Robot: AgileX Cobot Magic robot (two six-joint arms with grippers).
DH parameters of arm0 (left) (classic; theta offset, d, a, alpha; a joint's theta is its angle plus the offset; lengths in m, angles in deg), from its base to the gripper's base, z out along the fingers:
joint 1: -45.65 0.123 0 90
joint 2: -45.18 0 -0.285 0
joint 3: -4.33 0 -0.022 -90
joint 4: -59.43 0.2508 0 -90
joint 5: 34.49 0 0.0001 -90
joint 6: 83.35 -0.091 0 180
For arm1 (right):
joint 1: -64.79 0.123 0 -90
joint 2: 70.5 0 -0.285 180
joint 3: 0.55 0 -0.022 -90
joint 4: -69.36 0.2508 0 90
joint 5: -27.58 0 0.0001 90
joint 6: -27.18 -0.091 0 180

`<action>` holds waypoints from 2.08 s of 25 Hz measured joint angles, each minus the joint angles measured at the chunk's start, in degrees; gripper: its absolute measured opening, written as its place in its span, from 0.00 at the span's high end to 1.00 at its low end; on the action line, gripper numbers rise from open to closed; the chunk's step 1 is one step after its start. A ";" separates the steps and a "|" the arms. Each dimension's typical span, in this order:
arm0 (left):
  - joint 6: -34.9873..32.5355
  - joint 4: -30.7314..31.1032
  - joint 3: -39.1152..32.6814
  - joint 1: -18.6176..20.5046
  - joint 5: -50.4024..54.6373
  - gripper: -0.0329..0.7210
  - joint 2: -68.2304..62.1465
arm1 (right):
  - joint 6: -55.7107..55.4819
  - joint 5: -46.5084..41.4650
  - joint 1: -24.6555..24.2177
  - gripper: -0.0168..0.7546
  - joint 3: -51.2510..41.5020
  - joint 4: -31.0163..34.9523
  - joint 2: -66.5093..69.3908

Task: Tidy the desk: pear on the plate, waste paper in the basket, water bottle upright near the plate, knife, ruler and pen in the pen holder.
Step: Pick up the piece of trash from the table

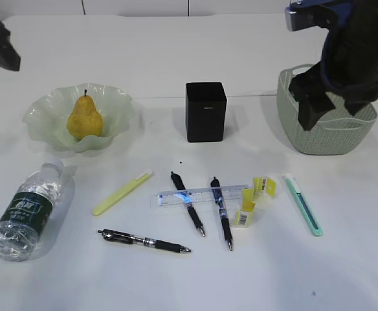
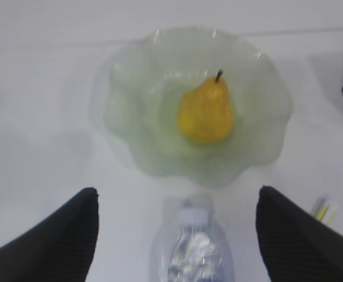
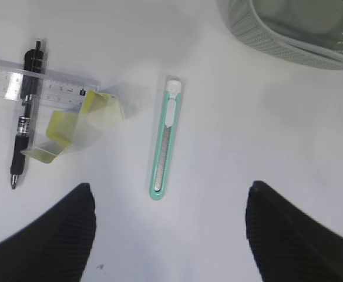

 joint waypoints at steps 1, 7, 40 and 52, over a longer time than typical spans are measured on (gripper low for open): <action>0.00 -0.06 0.00 0.54 3.04 0.17 0.26 | 0.00 -0.33 0.00 0.22 0.00 0.61 0.00; -0.27 1.57 0.00 1.50 19.02 0.17 1.15 | 0.00 -2.13 0.00 0.22 0.00 2.31 0.00; -2.61 -1.27 -14.96 1.50 19.04 0.17 10.49 | -25.94 6.97 0.00 0.22 0.00 18.96 13.29; -2.61 -1.32 -14.96 1.50 18.05 0.17 10.49 | -34.02 11.61 2.69 0.22 0.04 18.96 18.76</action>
